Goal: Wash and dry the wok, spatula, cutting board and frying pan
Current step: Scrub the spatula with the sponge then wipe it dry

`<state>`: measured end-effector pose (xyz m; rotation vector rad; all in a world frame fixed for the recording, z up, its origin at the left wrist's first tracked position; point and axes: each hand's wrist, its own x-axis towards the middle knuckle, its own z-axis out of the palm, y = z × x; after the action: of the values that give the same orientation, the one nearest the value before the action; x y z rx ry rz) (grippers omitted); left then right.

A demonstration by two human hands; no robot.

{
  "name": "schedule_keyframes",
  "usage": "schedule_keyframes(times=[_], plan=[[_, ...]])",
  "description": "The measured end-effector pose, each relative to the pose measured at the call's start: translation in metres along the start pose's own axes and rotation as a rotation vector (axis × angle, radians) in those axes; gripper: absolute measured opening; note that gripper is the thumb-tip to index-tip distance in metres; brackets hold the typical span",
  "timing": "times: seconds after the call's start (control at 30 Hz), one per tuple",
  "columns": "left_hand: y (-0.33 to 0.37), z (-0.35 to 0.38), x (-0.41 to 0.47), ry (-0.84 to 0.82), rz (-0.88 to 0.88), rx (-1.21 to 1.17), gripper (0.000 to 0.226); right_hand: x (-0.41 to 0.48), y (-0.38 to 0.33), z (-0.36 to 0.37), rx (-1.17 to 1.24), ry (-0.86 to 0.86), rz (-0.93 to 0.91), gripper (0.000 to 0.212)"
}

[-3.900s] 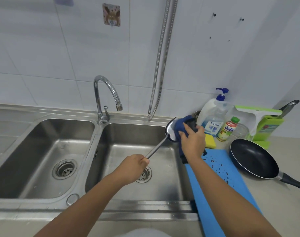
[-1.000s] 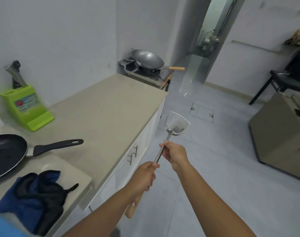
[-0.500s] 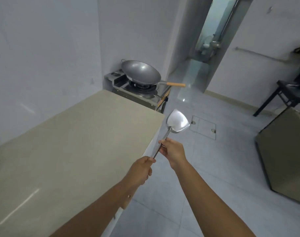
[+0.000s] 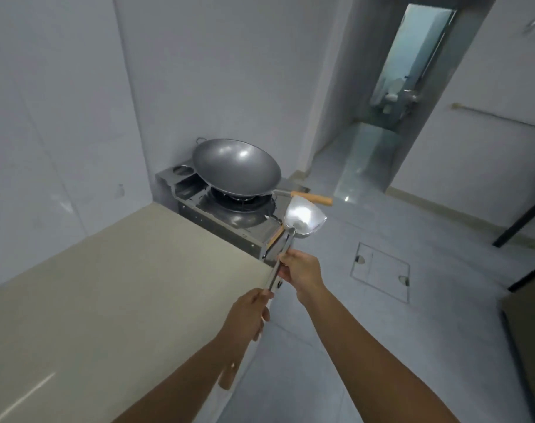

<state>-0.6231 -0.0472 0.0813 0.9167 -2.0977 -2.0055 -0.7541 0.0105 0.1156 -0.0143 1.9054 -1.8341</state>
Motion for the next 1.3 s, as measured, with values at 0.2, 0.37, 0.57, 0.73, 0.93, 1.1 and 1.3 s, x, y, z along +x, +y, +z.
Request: schedule_keyframes(times=[0.2, 0.37, 0.57, 0.73, 0.93, 1.1, 1.3], plan=[[0.038, 0.032, 0.088, 0.126, 0.046, -0.046, 0.011, 0.125, -0.054, -0.003, -0.203, -0.041, -0.044, 0.009], [0.057, 0.028, 0.162, 0.242, 0.097, 0.066, 0.010, 0.210, -0.080, 0.026, -0.323, -0.072, -0.120, 0.009], [0.074, 0.010, 0.254, 0.417, 0.085, 0.165, 0.009, 0.287, -0.100, 0.067, -0.360, -0.070, -0.177, 0.010], [0.091, 0.006, 0.293, 0.383, 0.061, 0.266, 0.012, 0.330, -0.105, 0.095, -0.452, -0.145, -0.206, 0.010], [0.103, -0.001, 0.332, 0.335, -0.038, 0.133, 0.027, 0.374, -0.108, 0.122, -0.567, -0.315, -0.199, 0.026], [0.112, -0.002, 0.369, 0.394, -0.136, -0.004, 0.035, 0.415, -0.115, 0.145, -0.762, -0.371, -0.292, 0.015], [0.118, 0.012, 0.401, 0.493, -0.215, -0.390, 0.016, 0.456, -0.109, 0.169, -0.948, -0.487, -0.363, 0.006]])
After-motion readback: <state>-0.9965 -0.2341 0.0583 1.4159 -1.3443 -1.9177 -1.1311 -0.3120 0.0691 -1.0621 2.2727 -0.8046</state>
